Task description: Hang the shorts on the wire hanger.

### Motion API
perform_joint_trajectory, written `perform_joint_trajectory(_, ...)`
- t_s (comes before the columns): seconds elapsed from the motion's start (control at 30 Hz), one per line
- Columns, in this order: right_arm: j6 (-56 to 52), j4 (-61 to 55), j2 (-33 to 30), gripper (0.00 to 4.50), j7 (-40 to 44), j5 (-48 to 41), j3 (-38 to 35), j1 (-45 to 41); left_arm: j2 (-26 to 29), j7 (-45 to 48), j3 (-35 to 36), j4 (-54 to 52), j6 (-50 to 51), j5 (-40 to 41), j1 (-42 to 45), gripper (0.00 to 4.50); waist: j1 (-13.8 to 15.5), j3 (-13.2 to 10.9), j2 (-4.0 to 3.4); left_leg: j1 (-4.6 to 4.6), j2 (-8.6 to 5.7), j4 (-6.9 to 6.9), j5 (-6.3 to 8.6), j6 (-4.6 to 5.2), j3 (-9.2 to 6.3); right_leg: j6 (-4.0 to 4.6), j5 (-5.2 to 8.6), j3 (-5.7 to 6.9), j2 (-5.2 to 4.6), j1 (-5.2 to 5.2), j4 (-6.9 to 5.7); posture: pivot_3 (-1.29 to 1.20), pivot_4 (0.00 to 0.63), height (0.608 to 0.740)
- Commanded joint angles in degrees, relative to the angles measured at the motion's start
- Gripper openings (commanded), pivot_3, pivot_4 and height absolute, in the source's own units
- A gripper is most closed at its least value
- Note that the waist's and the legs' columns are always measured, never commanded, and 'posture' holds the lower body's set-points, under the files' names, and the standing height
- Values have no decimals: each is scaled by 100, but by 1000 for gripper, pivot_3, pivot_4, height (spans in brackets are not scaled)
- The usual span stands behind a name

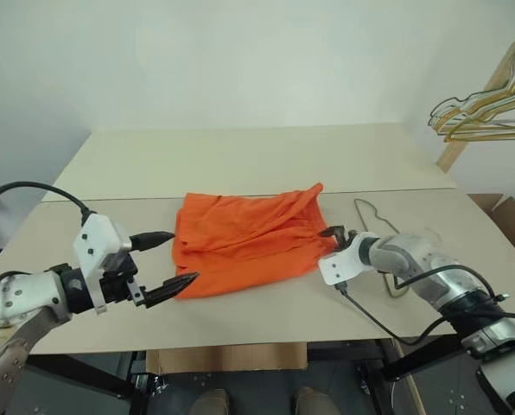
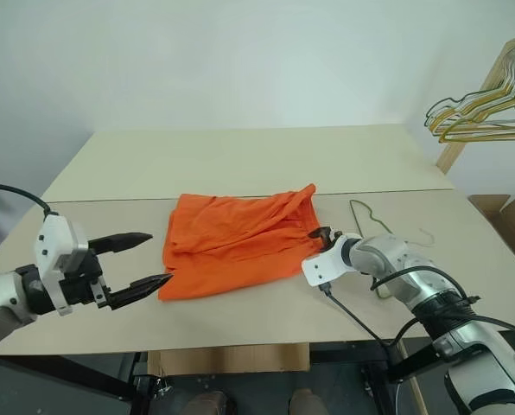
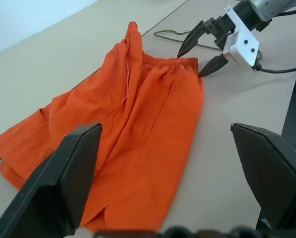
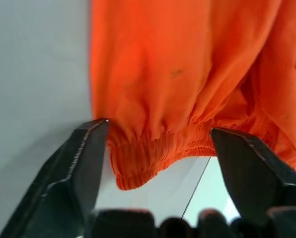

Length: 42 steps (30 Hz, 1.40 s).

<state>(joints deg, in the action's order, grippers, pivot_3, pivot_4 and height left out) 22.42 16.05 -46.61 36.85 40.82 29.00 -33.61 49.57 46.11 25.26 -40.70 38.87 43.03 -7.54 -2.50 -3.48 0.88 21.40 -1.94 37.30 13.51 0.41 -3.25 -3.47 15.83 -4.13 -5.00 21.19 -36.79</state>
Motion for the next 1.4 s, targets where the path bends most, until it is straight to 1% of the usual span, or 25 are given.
perform_joint_trajectory(0.03,266,289,39,2531,-148,233,72,-187,-26,-45,180,-182,-108,88,-33,4500,0,0,0,-5,0,0,0,0,0,0,0,-1,0,-3,-1,-12,28,740)
perform_joint_trajectory(0.1,314,490,151,1854,-143,281,124,-248,-34,-48,189,-199,-110,91,-56,4500,-14,0,0,-16,0,0,-1,-1,0,0,0,-2,1,-13,-4,-9,26,740)
perform_joint_trajectory(0.13,342,565,190,1432,-136,300,147,-276,-35,-48,196,-206,-107,99,-62,4500,-22,0,1,-23,0,0,-1,-2,1,1,0,-3,3,-17,-5,-6,26,740)
perform_joint_trajectory(0.2,400,667,251,736,-117,295,156,-315,-36,-47,200,-212,-106,101,-71,4500,-24,1,1,-32,0,0,-2,-2,1,3,1,-3,6,-26,-7,-5,25,740)
perform_joint_trajectory(0.23,372,675,290,299,-94,246,117,-307,-35,-42,203,-217,-107,101,-78,4500,-24,1,1,-34,0,0,-2,-2,1,3,1,-3,7,-27,-9,-4,24,740)
perform_joint_trajectory(0.27,378,631,299,33,-90,186,64,-282,-35,-34,210,-229,-109,103,-95,4500,-24,1,1,-34,0,0,-2,-3,1,4,1,-3,7,-27,-10,-3,23,740)
perform_joint_trajectory(0.3,417,584,288,33,-81,118,16,-262,-33,-27,217,-238,-112,109,-109,4500,-22,1,1,-35,0,0,-3,-4,0,4,2,-3,9,-26,-12,-1,22,740)
perform_joint_trajectory(0.4,427,136,110,33,344,-480,-266,-86,-26,-4,236,-240,-119,131,-136,4500,-10,1,1,-33,4,0,-3,-4,-3,4,2,-3,9,-25,-11,-6,22,740)
perform_joint_trajectory(0.5,486,-213,-134,631,696,-855,-437,42,-27,11,212,-222,-143,115,-134,4500,-1,1,1,-25,7,0,-3,-4,-4,4,2,-4,8,-18,-11,-11,19,740)
perform_joint_trajectory(0.6,554,-219,-234,1617,540,-720,-449,39,-38,10,166,-195,-164,98,-97,4500,-2,1,1,-25,8,0,-3,-4,-4,4,2,-4,8,-18,-11,-15,17,740)
perform_joint_trajectory(0.67,606,-130,-297,2288,590,-618,-408,-5,-45,4,127,-181,-180,81,-64,4500,-7,1,1,-27,9,0,-3,-5,-3,4,2,-4,8,-19,-13,-12,15,740)
perform_joint_trajectory(0.73,730,-26,-358,2288,514,-448,-356,-61,-50,5,116,-174,-195,71,-57,4500,-9,1,1,-27,8,0,-3,-5,-2,5,3,-4,8,-18,-15,-11,13,740)
perform_joint_trajectory(0.83,915,234,-312,2288,189,-72,-256,-181,-56,-13,109,-172,-227,57,-65,4500,-11,1,1,-27,7,0,-4,-5,-1,5,3,-4,8,-16,-15,-8,10,740)
perform_joint_trajectory(0.93,845,819,-4,2288,-530,571,-45,-446,-76,-56,95,-211,-244,47,-78,4500,-30,2,2,-27,4,0,-5,-8,1,6,3,-6,8,-15,-19,4,7,740)
perform_joint_trajectory(1.03,904,1126,128,2288,-886,817,54,-567,-86,-95,123,-256,-235,61,-101,4500,-13,2,2,-26,0,-1,-10,-17,-1,9,3,-6,13,-11,-23,14,7,740)
perform_joint_trajectory(1.23,911,1096,308,2288,-952,854,107,-582,-85,-121,219,-312,-224,74,-199,4500,-19,4,4,-28,1,-1,-11,-18,-2,11,4,-6,14,-14,-24,22,12,740)
perform_joint_trajectory(1.4,833,652,218,2288,-660,681,20,-271,-91,-157,245,-355,-199,113,-236,4500,-13,4,4,-29,10,-1,-11,-18,-5,12,5,-7,25,-14,-26,18,17,740)
